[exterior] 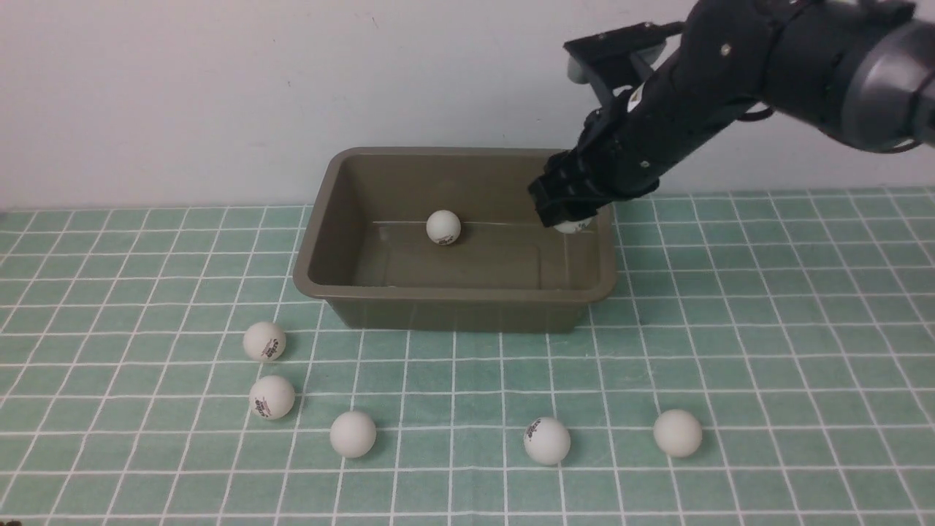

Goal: Put the table tennis balls in the box on the green coffee tablecloth.
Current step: 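Release the ping pong ball into the bin and lift the gripper away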

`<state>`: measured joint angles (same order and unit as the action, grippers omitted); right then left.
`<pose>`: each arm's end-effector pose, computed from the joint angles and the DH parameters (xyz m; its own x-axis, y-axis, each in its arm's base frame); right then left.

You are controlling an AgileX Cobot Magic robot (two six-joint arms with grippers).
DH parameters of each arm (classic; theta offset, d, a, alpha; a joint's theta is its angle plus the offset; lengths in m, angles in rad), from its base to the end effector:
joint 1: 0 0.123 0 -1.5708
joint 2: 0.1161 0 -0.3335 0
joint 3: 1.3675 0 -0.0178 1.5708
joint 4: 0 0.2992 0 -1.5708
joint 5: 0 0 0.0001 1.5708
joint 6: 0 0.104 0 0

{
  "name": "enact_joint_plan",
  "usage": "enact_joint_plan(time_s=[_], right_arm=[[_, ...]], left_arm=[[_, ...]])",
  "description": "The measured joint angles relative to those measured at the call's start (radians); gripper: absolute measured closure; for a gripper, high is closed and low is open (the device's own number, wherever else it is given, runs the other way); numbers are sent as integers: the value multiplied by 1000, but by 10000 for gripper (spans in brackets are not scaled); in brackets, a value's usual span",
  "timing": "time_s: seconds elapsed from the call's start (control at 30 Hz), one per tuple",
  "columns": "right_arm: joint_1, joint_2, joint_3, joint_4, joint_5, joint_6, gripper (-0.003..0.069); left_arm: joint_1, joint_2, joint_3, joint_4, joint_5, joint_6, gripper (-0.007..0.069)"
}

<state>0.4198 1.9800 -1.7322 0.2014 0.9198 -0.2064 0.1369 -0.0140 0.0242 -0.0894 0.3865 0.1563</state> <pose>0.4632 0.2249 0.2911 -0.7592 -0.4288 -0.4896 -0.5371 0.8377 0.0992 0.0641 0.0053 0.1661 -0.3073 0.0317 -0.9511 -0.0823 0.9948 0.0598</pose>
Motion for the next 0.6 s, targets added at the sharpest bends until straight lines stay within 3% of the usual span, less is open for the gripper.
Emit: enact_joint_plan(time_s=[0.33,0.6], right_arm=[[13,133,-89,43,-2,-73,296],[13,147,-94,41,3,-95,208]], left_arm=[[0,0,0,0,0,0,629],[0,0,0,0,0,0,629]])
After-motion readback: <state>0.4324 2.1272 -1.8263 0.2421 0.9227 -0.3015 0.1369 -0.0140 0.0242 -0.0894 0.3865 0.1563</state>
